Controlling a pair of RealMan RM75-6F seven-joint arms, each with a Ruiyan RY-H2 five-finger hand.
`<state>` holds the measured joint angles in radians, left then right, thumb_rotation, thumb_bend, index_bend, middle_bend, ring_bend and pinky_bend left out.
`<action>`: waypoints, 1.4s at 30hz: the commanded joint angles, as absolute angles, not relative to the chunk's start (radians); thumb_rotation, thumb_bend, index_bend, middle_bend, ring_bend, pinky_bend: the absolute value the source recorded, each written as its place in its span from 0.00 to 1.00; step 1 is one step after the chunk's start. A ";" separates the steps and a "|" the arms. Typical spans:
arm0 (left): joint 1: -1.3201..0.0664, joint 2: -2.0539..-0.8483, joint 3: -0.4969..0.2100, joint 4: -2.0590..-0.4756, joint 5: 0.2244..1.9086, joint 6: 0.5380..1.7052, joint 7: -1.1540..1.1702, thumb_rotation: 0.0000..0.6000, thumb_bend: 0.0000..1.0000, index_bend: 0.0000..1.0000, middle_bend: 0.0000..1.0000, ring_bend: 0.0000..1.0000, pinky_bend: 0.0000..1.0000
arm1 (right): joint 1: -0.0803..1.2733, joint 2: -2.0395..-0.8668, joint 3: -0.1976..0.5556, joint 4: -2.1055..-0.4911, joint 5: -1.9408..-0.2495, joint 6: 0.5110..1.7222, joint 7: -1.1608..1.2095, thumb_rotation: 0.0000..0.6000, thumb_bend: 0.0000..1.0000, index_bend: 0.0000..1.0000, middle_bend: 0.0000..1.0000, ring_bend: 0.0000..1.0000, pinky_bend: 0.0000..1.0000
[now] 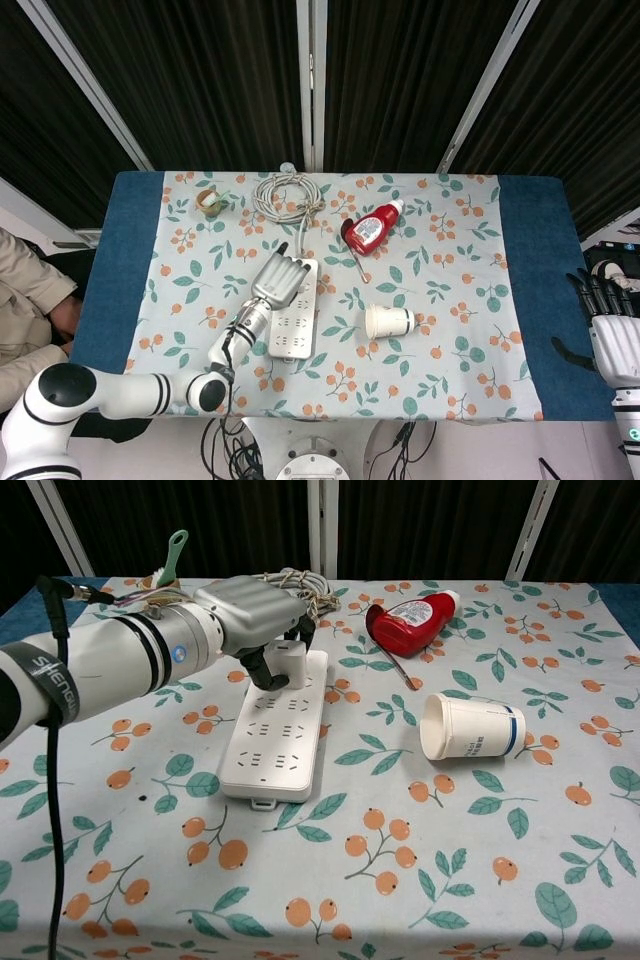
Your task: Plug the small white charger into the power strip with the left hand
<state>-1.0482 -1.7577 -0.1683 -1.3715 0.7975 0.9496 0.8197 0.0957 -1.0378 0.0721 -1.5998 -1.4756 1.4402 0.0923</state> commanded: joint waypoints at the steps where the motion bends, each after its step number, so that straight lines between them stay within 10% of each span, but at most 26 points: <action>1: -1.044 -1.752 -0.171 -1.384 0.796 0.966 0.819 1.00 0.30 0.29 0.44 0.38 0.16 | 0.094 -1.038 0.072 -1.599 -1.478 1.444 0.097 1.00 0.15 0.00 0.00 0.00 0.00; 14: -0.987 -1.681 -0.182 -1.499 0.832 1.052 0.761 1.00 0.16 0.15 0.28 0.23 0.11 | 0.086 -1.037 0.066 -1.590 -1.500 1.462 0.119 1.00 0.15 0.00 0.01 0.00 0.00; 22: -0.745 -1.457 -0.201 -1.638 1.065 1.267 0.317 1.00 0.16 0.16 0.27 0.22 0.08 | 0.088 -0.999 0.059 -1.580 -1.518 1.454 0.185 1.00 0.15 0.00 0.01 0.00 0.00; 42: -0.236 -1.172 0.066 -1.596 1.382 1.604 -0.051 1.00 0.17 0.20 0.21 0.07 0.00 | 0.070 -1.009 0.043 -1.552 -1.581 1.518 0.245 1.00 0.15 0.00 0.00 0.00 0.00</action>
